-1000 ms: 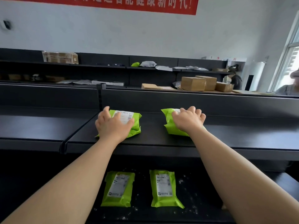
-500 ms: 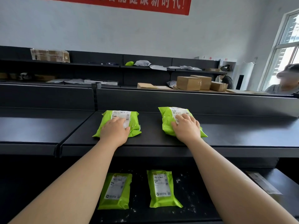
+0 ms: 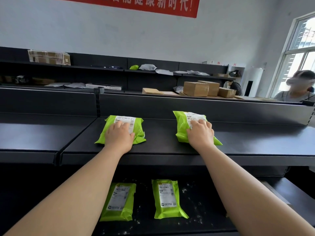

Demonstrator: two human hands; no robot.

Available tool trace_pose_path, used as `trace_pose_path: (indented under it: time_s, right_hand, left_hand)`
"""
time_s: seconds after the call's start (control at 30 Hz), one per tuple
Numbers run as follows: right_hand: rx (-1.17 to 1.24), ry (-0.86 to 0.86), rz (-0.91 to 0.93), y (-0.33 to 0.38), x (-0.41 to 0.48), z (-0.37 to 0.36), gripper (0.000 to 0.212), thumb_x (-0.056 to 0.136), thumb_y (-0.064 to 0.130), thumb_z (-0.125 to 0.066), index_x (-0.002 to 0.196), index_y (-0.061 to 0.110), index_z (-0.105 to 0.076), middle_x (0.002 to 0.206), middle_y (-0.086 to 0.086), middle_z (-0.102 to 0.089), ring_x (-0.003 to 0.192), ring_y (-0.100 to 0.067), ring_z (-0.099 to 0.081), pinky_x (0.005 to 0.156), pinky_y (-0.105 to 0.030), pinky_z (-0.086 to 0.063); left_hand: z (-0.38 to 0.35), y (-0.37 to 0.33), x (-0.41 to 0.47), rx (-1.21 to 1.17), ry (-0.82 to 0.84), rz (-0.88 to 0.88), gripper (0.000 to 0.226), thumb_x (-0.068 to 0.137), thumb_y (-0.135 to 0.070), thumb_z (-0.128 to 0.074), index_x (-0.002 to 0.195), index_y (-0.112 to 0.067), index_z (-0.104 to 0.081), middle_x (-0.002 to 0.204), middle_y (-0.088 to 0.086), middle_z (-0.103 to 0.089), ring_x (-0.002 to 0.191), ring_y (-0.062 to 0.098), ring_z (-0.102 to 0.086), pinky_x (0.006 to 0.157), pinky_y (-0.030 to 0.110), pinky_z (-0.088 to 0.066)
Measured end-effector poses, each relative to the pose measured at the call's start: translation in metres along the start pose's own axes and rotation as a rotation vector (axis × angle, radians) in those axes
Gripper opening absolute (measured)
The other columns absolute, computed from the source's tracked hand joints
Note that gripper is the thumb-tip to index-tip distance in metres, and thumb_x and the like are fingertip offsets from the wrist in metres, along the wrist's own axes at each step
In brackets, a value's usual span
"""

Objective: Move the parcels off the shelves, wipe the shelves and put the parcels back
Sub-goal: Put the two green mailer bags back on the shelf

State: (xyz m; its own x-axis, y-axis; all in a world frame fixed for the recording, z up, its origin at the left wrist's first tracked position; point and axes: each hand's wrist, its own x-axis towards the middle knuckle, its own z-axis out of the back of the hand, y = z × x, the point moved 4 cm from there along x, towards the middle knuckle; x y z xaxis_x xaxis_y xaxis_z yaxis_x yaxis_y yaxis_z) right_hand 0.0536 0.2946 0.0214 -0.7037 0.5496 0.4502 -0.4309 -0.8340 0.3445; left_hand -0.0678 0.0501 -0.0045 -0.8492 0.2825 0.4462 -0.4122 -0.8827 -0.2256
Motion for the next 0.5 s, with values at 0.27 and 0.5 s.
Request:
trace_pose_path:
  time_s: [0.27,0.5]
  right_hand:
    - [-0.043,0.018,0.025,0.002,-0.002,0.004,0.043,0.097,0.034,-0.041,0.138,0.021,-0.041,0.149,-0.006,-0.033,0.14,-0.029,-0.02,0.115,-0.05,-0.016]
    - [-0.012,-0.071,0.065,0.001,-0.018,0.024,0.034,0.096,0.033,-0.04,0.12,0.017,-0.057,0.133,-0.004,-0.051,0.134,-0.027,-0.032,0.113,-0.046,-0.02]
  left_hand:
    - [0.012,-0.013,-0.002,-0.028,-0.042,-0.023,0.03,0.099,-0.03,-0.036,0.117,-0.011,-0.052,0.131,0.005,-0.048,0.123,0.026,-0.04,0.102,0.039,-0.035]
    - [0.036,-0.052,-0.022,-0.359,-0.133,-0.051,0.029,0.096,-0.024,-0.046,0.118,-0.015,-0.063,0.119,0.007,-0.061,0.111,0.027,-0.053,0.09,0.038,-0.044]
